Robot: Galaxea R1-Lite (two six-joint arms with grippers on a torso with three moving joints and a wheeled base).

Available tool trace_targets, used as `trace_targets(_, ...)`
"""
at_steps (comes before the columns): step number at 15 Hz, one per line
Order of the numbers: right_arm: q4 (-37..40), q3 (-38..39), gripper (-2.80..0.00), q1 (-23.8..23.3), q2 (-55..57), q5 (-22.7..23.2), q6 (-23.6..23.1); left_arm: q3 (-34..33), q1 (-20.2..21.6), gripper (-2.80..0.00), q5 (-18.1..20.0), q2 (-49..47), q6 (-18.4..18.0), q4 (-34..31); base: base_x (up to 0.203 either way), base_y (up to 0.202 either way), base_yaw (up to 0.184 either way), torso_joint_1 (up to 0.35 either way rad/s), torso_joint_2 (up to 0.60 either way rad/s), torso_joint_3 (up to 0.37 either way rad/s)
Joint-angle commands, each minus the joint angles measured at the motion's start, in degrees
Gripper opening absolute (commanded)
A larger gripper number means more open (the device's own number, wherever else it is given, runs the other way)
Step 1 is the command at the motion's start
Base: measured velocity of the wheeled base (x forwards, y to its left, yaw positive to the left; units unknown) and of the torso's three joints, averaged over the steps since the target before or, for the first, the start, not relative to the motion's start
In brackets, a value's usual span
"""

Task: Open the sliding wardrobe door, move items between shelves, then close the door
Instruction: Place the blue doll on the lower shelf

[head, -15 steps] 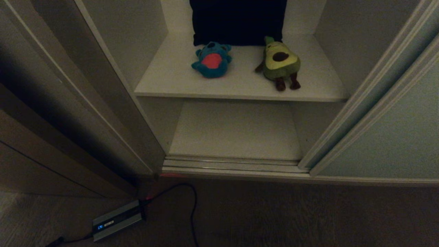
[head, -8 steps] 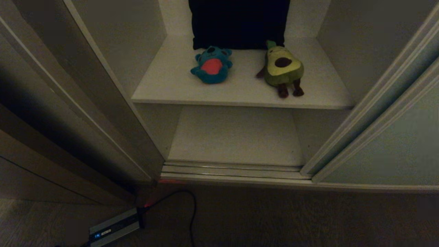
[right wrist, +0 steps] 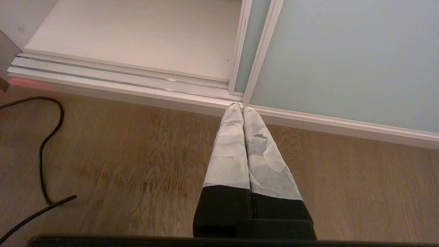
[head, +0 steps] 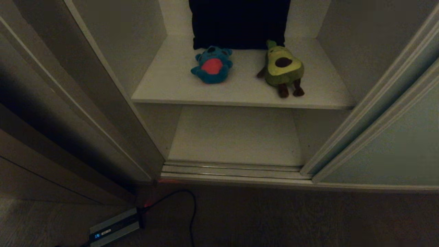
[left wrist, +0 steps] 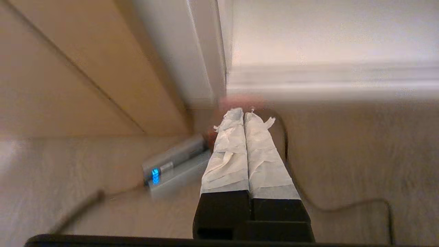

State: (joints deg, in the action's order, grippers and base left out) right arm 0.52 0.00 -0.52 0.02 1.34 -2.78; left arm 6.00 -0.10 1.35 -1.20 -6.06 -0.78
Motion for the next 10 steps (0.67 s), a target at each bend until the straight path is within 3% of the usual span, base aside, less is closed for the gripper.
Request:
trace_targets(1,0.0,0.18,-2.8,0.0,-0.02,0.02,0.01,9.49,0.02,-2.8,1.88,-8.26,-0.06,-0.33,0.0,0.0,0.0,0.0,0.0,0.0)
trace_targets(7,0.0,0.18,-2.8,0.0,-0.02,0.07,-0.03,40.45,-0.15,-2.8,12.21,-44.29,1.19,0.25,0.0,0.0,0.0,0.0,0.0,0.0)
trace_targets(10,0.0,0.18,-2.8,0.0,-0.02,0.07,-0.03,58.17,-3.32,-2.8,15.17,-63.28,3.37,0.67,0.0,0.0,0.0,0.0,0.0,0.0)
